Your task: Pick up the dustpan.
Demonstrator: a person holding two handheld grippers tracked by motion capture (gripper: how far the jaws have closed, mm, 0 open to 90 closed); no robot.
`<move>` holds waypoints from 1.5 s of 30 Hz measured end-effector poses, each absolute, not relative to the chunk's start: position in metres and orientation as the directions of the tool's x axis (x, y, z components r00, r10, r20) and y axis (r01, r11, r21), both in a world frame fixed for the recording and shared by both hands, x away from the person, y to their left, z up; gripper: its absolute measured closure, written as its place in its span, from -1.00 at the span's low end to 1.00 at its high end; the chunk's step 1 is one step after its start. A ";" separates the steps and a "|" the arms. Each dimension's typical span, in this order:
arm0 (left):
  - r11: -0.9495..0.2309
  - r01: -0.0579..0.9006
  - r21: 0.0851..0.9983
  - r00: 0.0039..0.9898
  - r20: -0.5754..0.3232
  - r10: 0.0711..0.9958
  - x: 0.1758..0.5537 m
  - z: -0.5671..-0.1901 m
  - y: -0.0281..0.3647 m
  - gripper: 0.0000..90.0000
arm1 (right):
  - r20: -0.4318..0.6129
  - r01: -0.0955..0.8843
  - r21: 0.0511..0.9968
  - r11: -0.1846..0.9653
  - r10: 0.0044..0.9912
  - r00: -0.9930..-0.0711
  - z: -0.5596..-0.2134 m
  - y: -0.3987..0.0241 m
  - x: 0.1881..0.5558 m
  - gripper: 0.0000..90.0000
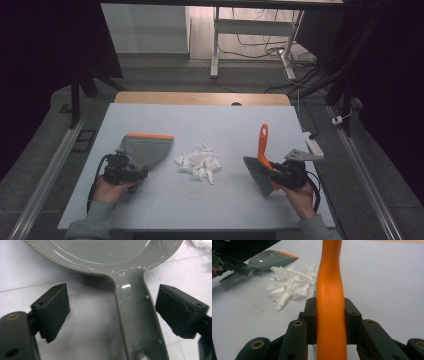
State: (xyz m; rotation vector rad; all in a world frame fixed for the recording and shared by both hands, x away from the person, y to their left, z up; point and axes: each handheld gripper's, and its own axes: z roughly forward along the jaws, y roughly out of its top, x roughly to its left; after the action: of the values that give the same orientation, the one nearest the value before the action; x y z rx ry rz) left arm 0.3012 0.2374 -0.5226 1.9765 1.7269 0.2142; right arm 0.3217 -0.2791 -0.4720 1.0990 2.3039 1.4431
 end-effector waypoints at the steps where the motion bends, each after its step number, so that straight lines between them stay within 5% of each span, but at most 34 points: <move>1: -0.067 0.881 0.468 0.181 -0.202 0.963 0.301 -0.523 0.237 -0.64 | 0.202 0.481 0.842 0.243 0.685 -0.700 -0.472 -0.279 0.322 0.55; 27: -0.047 0.857 0.514 0.201 -0.248 0.948 0.301 -0.523 0.237 0.28 | 0.185 0.478 0.840 0.256 0.692 -0.697 -0.473 -0.277 0.320 0.55; 45: -0.058 0.840 0.539 0.213 -0.230 0.950 0.298 -0.522 0.243 0.37 | 0.184 0.475 0.841 0.259 0.689 -0.701 -0.473 -0.275 0.320 0.55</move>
State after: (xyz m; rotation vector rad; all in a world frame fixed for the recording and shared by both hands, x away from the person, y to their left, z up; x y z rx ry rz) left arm 0.2985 0.2427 -0.5221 1.9207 1.6517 0.2480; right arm 0.3200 -0.2753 -0.4726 1.0885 2.3078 1.4185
